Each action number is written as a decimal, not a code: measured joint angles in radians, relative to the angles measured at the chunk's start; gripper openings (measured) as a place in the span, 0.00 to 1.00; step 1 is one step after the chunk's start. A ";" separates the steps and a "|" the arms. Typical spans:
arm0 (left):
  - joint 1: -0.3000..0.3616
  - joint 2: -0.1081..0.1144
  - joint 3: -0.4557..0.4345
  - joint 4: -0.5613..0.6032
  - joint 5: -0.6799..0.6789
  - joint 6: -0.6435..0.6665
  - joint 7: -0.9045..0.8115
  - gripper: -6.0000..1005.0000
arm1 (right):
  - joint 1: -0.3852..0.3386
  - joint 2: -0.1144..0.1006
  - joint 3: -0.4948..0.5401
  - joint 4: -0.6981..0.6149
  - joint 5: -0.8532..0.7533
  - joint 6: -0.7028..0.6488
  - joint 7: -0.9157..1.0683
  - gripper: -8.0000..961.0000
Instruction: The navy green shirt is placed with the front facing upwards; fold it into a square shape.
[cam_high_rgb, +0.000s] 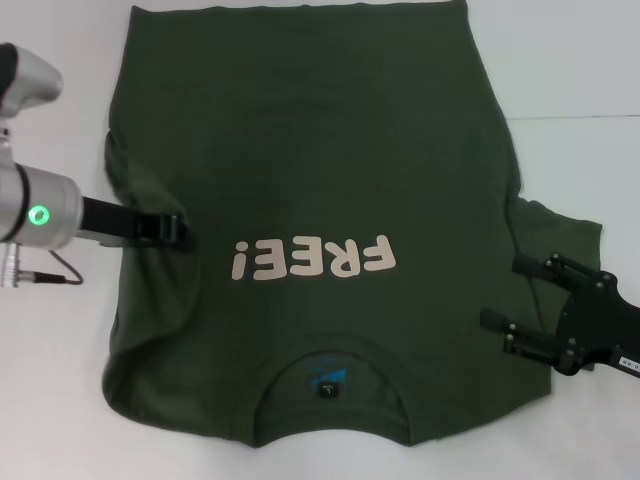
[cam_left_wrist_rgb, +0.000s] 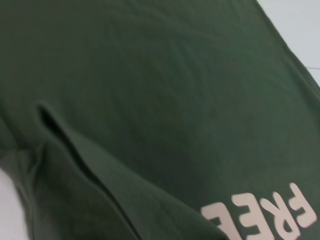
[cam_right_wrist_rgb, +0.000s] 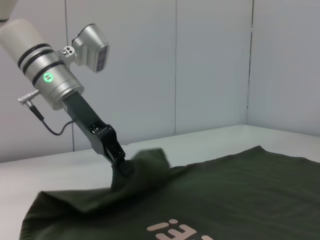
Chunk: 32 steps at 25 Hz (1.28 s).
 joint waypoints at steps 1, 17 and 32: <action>0.002 -0.020 0.000 0.001 0.000 -0.012 0.020 0.02 | 0.000 0.000 0.000 0.000 0.000 0.000 0.000 0.87; 0.003 -0.032 0.054 -0.043 -0.017 -0.053 0.086 0.03 | 0.006 -0.001 0.000 0.000 0.000 0.000 0.003 0.86; 0.022 -0.021 0.057 -0.055 -0.110 -0.031 0.110 0.55 | 0.008 -0.002 0.000 -0.005 0.018 -0.004 0.031 0.86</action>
